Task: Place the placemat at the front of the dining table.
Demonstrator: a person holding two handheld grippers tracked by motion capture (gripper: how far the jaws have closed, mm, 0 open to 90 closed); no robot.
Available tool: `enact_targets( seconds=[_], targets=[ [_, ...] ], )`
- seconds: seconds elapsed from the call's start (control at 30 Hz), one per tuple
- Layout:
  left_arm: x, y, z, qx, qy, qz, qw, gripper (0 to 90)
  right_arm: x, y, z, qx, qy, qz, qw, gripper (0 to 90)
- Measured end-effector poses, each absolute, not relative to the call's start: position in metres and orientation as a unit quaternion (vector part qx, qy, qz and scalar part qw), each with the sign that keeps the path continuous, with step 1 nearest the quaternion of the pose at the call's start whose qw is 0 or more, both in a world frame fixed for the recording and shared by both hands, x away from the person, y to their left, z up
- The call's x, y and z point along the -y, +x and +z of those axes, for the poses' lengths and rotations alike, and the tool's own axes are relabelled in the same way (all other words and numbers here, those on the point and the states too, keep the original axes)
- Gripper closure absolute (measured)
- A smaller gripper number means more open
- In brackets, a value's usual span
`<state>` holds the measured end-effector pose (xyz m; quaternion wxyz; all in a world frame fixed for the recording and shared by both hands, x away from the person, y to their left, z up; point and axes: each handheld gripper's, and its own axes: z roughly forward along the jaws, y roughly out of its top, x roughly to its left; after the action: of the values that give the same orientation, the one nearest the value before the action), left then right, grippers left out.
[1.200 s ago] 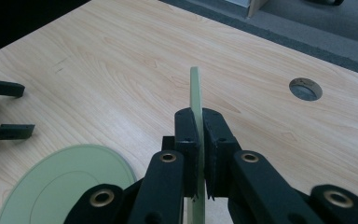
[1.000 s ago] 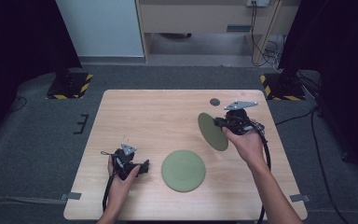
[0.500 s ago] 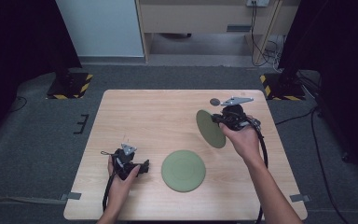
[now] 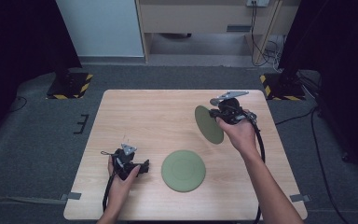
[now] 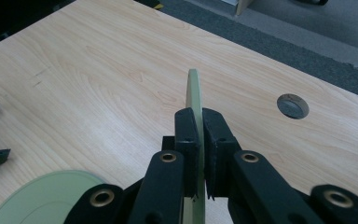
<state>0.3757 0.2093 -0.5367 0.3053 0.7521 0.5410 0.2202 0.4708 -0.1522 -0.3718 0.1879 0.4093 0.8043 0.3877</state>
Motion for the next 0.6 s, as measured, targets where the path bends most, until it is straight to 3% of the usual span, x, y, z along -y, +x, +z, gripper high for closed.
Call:
enact_targets(
  seconds=[0.6],
  targets=[
    [-0.209,0.376,-0.537,-0.541,0.752,0.22,0.306,0.0,0.135,0.498,-0.377,-0.808,0.416,0.37,0.191,86.1]
  ],
)
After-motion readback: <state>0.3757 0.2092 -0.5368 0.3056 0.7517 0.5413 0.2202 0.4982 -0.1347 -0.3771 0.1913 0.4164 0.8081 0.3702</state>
